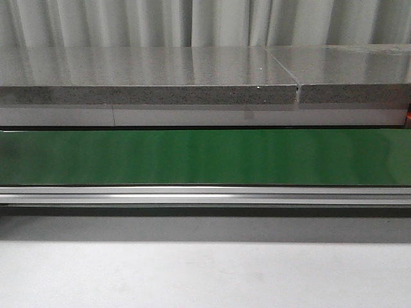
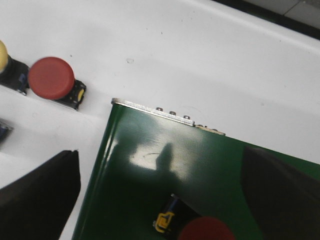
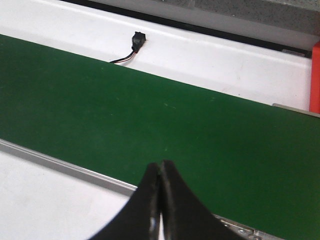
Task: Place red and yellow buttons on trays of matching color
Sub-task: 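Lower the red button onto the belt and open the left gripper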
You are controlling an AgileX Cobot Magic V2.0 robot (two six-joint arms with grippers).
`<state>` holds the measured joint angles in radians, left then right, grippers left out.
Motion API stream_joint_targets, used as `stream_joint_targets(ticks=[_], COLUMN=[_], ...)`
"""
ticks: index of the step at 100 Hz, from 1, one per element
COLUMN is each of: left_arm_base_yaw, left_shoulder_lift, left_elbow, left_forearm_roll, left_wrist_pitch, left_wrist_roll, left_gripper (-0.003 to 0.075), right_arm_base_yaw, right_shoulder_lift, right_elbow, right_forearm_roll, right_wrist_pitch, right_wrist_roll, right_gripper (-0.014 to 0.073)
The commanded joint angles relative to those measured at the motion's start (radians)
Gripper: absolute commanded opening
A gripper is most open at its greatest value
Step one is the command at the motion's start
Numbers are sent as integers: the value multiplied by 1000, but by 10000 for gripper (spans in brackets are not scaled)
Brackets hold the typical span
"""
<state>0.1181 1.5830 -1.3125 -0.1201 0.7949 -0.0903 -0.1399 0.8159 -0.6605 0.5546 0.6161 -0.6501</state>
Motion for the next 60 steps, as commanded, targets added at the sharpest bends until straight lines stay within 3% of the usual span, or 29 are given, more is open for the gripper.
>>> stream_joint_targets(ticks=[1, 38, 60], left_arm_base_yaw=[23, 282, 336], left_shoulder_lift=[-54, -37, 52], left_elbow=[-41, -31, -31], left_forearm_roll=[12, 26, 26], left_wrist_pitch=[-28, 5, 12], left_wrist_roll=[-9, 0, 0], left_gripper=[640, 640, 639], right_arm_base_yaw=[-1, -1, -1], right_shoulder_lift=[-9, -9, -9], right_elbow=[-27, -27, -27], right_forearm_roll=[19, 19, 19], right_wrist_pitch=[-45, -45, -45], right_wrist_roll=[-6, -6, -6], right_gripper=[-67, -67, -67])
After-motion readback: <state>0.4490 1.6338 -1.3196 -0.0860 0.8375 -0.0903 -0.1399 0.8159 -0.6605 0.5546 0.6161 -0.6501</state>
